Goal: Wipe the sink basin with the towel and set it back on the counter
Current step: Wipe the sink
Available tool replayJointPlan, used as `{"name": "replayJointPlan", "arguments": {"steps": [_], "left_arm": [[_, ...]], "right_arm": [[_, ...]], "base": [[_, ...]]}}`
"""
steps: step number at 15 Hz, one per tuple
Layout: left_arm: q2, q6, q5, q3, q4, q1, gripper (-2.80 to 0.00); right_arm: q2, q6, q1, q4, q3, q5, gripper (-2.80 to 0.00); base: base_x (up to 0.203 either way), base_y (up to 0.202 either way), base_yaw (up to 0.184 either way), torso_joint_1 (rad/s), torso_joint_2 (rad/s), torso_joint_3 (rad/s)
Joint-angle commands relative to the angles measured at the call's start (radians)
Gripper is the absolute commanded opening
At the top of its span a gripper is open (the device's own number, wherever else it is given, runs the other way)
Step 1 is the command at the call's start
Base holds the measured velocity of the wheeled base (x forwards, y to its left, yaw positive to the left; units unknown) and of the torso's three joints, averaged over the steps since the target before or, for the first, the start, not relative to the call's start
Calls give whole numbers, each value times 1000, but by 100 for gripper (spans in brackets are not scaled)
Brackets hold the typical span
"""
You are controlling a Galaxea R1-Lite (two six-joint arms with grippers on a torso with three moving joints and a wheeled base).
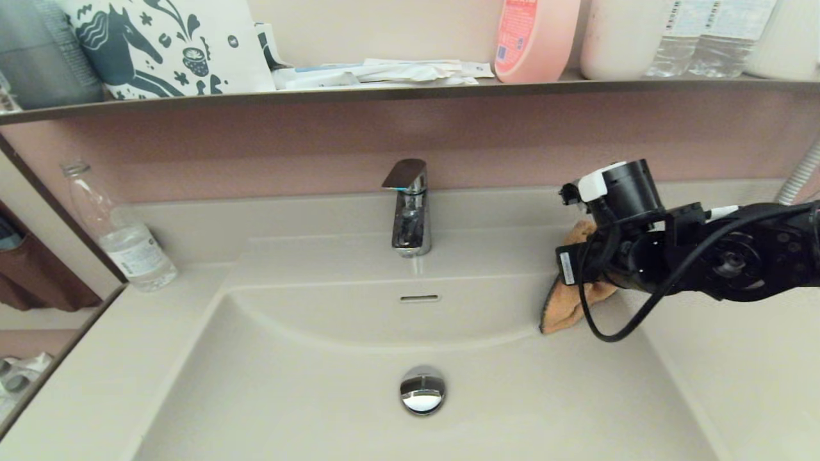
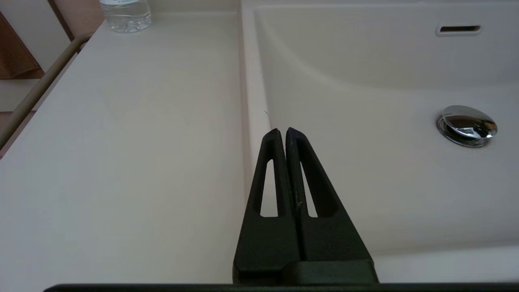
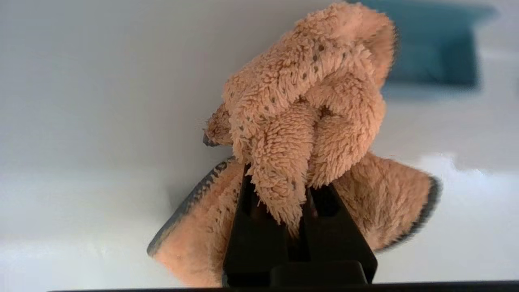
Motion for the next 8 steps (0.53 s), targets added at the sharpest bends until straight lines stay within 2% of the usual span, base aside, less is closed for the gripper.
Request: {"name": "replayJointPlan", "arguments": {"steps": [1,4,8], "left_arm": [[1,-1,-1,0,0,0,-280],[1,-1,-1,0,0,1,-280],[1,-1,-1,0,0,0,-280]], "right_arm": [[-81,1,0,39,12,-4,-280],[-192,-1,4,89,5,-6,-280],[-353,14,-30,304,7,-9,-280]], "base": [[0,0,0,0,0,0],[0,0,0,0,0,0],[0,0,0,0,0,0]]}}
